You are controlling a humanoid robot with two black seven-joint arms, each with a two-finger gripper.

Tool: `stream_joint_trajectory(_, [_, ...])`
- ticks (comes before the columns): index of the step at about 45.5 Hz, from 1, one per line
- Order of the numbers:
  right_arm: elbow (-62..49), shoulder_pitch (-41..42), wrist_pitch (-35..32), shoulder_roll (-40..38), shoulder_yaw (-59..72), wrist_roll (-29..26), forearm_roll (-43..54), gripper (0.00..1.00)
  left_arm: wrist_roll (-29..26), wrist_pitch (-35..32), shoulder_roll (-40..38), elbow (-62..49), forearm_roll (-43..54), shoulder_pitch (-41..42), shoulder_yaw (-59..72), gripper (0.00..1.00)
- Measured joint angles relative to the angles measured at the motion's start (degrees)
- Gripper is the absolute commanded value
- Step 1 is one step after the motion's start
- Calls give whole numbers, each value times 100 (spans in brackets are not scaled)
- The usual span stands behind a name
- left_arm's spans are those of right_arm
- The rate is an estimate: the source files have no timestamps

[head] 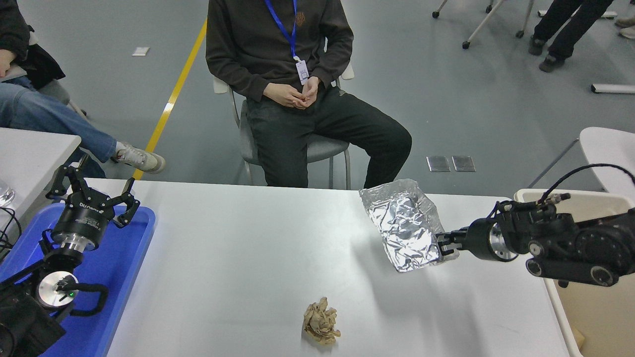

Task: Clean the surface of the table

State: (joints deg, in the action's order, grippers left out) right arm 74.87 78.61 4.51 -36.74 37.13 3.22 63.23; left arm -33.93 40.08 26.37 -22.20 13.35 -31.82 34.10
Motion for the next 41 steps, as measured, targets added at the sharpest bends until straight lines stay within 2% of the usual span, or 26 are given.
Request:
stream_joint_trajectory(23, [983,627,-574,-1558,-12,186,231,0,0,0,0,2,1,0,0,100])
stream_joint_trajectory(41, [1383,1085,-971,-2349,-47,332,439,0,0,0,0,3,0,0,0,100])
